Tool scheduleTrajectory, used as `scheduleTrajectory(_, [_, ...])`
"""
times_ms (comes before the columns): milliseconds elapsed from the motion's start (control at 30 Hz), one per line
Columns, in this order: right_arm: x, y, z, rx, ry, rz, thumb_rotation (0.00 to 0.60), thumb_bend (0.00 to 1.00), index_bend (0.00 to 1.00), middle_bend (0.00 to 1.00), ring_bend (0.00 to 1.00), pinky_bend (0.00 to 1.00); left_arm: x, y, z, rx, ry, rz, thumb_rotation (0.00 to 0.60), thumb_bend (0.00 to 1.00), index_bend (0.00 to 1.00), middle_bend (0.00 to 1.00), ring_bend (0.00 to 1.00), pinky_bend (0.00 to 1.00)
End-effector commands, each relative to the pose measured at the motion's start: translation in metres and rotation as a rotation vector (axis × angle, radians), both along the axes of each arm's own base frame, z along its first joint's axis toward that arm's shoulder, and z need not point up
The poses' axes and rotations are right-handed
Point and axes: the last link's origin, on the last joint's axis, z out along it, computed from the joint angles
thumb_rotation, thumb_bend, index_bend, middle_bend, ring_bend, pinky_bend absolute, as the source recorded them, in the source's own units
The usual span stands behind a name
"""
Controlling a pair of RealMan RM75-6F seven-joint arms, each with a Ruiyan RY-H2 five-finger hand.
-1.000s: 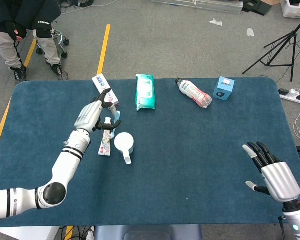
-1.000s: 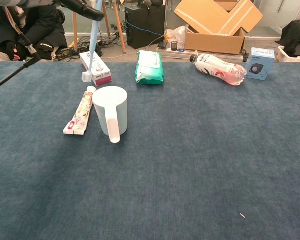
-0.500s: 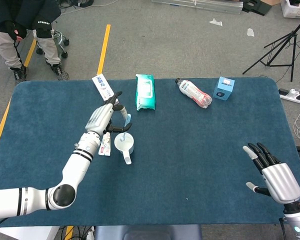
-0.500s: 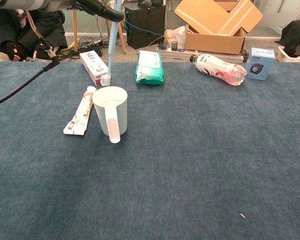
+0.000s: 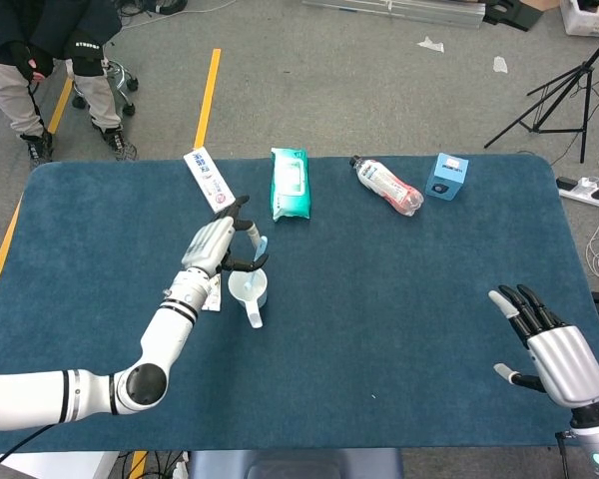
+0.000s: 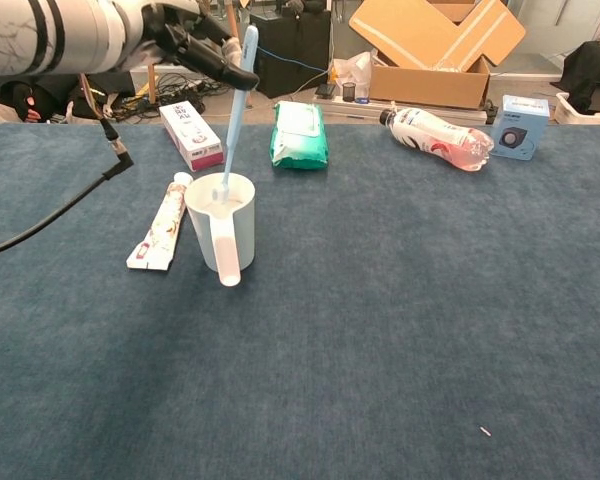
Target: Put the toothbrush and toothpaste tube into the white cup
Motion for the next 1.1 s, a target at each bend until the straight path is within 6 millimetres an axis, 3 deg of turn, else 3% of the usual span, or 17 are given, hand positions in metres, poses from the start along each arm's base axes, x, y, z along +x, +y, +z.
scheduleTrajectory(33, [0.0, 0.0, 0.0, 0.0, 0.0, -0.001, 0.6, 0.0, 0.04, 0.11, 0.06, 0.42, -0.003, 0.0, -0.005, -0.012, -0.002, 0.008, 0.6, 0.31, 0.58, 0.0, 0.0, 0.0])
scheduleTrajectory(167, [0.0, 0.0, 0.001, 0.0, -0.001, -0.002, 0.6, 0.0, 0.04, 0.11, 0.06, 0.42, -0.006, -0.001, -0.011, -0.031, -0.003, 0.015, 0.6, 0.31, 0.54, 0.0, 0.0, 0.0])
scheduleTrajectory(433, [-0.001, 0.0, 0.001, 0.003, -0.002, -0.002, 0.6, 0.0, 0.04, 0.11, 0.06, 0.42, -0.009, -0.004, -0.013, -0.048, 0.0, 0.002, 0.6, 0.27, 0.26, 0.0, 0.0, 0.0])
scheduleTrajectory(633, [0.0, 0.0, -0.001, 0.008, 0.003, -0.003, 0.6, 0.0, 0.04, 0.11, 0.06, 0.42, -0.012, -0.007, -0.007, -0.043, 0.005, -0.005, 0.6, 0.23, 0.19, 0.0, 0.0, 0.0])
scheduleTrajectory(867, [0.0, 0.0, -0.001, 0.008, 0.004, -0.004, 0.6, 0.0, 0.04, 0.11, 0.06, 0.42, -0.025, -0.022, 0.02, 0.032, 0.078, -0.021, 0.6, 0.23, 0.12, 0.0, 0.0, 0.0])
scheduleTrajectory(1100, [0.0, 0.0, -0.003, 0.014, 0.008, -0.001, 0.6, 0.0, 0.04, 0.11, 0.06, 0.42, -0.069, -0.044, 0.051, 0.117, 0.216, 0.011, 0.6, 0.2, 0.1, 0.0, 0.0, 0.0])
